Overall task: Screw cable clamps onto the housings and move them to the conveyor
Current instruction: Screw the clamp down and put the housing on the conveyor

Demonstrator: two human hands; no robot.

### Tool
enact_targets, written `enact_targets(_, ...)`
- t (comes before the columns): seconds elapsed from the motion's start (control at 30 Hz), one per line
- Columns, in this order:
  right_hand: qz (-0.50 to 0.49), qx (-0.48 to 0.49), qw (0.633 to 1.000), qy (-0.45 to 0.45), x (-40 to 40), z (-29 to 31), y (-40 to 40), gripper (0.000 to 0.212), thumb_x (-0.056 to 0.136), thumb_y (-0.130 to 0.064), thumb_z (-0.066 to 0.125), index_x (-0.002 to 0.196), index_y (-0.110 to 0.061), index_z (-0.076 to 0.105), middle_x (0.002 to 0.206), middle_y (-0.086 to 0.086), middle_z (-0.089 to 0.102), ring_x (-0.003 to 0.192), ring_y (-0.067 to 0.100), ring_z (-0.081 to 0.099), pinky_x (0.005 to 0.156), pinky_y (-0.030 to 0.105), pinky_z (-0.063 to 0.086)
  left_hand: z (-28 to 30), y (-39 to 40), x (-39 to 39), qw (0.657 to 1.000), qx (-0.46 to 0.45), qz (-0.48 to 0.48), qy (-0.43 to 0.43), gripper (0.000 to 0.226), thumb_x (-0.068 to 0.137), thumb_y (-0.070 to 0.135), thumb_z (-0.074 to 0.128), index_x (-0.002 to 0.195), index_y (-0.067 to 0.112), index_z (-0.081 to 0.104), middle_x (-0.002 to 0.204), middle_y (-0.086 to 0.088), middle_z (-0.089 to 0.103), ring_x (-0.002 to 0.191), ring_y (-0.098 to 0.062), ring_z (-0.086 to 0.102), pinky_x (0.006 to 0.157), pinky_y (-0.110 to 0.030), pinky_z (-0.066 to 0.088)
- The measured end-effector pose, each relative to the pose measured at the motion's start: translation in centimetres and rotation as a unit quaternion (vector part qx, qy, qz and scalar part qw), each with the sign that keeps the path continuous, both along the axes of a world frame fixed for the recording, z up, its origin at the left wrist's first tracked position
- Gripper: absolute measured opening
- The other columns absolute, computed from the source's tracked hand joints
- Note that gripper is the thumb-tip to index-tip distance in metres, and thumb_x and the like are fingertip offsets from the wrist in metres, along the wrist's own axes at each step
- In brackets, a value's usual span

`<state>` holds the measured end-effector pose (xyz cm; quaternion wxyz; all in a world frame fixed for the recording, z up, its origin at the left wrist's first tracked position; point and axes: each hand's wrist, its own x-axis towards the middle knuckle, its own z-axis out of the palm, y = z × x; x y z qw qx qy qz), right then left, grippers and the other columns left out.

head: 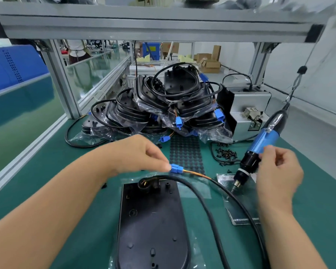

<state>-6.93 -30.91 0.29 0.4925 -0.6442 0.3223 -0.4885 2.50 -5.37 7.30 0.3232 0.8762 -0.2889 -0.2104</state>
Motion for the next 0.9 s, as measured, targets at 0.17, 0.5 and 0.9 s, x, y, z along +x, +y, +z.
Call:
enact_targets(0.17, 0.001, 0.024, 1.000, -0.003, 0.0, -0.5, -0.5, 0.012, 0.090, -0.024, 0.052, 0.087, -0.016, 0.061, 0.077, -0.006, 0.061, 0.069, 0.009, 0.053, 0.069, 0.028, 0.042, -0.9, -8.6, 0.8, 0.995, -0.044, 0.000, -0.086, 0.010, 0.081, 0.025, 0.072, 0.079, 0.018, 0.079, 0.066, 0.005, 0.071, 0.062, -0.004, 0.060, 0.066, -0.024, 0.053)
enact_targets(0.5, 0.087, 0.135, 0.987, 0.016, 1.0, -2.1, -1.5, 0.048, 0.085, -0.055, 0.058, 0.119, -0.023, 0.048, 0.091, -0.019, 0.057, 0.082, -0.008, 0.056, 0.066, 0.016, 0.040, -4.3, -18.5, 0.6, 0.955, 0.097, -0.162, -0.229, 0.026, 0.087, 0.003, 0.060, 0.106, 0.012, 0.074, 0.106, -0.007, 0.073, 0.098, -0.023, 0.064, 0.086, -0.031, 0.051)
enact_targets(0.9, 0.259, 0.343, 0.864, -0.262, 0.7, 0.3, -1.1, 0.014, 0.099, -0.021, 0.052, 0.096, -0.008, 0.050, 0.082, 0.010, 0.060, 0.066, 0.016, 0.064, 0.067, 0.033, 0.057, -1.4, -16.1, 1.1, 0.969, 0.031, -0.045, -0.240, 0.011, 0.080, 0.012, 0.064, 0.087, 0.012, 0.073, 0.076, 0.006, 0.067, 0.077, -0.011, 0.061, 0.059, -0.014, 0.046)
